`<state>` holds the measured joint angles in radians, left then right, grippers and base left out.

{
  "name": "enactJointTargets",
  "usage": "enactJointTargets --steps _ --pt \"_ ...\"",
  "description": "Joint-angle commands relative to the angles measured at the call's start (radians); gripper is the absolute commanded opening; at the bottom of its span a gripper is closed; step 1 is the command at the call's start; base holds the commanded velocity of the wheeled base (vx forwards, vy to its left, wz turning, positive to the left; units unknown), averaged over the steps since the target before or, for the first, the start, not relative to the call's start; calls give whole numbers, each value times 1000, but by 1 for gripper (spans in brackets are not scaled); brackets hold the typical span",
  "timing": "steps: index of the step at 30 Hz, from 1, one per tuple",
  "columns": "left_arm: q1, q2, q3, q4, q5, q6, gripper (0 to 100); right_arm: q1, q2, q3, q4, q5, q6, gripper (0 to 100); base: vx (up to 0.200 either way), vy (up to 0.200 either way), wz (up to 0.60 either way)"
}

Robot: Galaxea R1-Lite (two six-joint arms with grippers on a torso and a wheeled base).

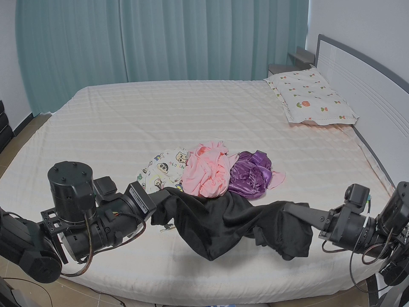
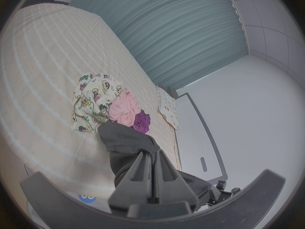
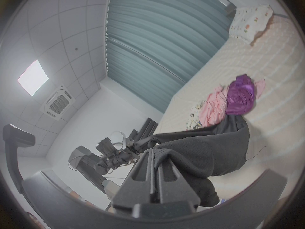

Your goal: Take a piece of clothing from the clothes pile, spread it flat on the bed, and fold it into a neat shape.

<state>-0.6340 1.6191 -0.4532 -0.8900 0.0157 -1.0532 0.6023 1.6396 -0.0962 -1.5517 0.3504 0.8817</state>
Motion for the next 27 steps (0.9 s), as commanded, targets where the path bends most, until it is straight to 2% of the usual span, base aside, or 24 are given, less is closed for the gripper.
enactJointTargets --steps 1,10,16,27 --pt "-30 16 4 5 -2 -18 0 40 3 18 -16 2 10 0 0 0 0" --pt "-32 11 28 29 -7 -16 0 -19 29 23 -16 -47 6 0 0 0 0" --pt "-30 10 48 28 -8 -18 0 -19 80 6 -16 -102 6 0 -200 0 0" --pt "-32 1 60 26 -7 -24 0 -21 92 -8 -16 -113 8 0 0 0 0"
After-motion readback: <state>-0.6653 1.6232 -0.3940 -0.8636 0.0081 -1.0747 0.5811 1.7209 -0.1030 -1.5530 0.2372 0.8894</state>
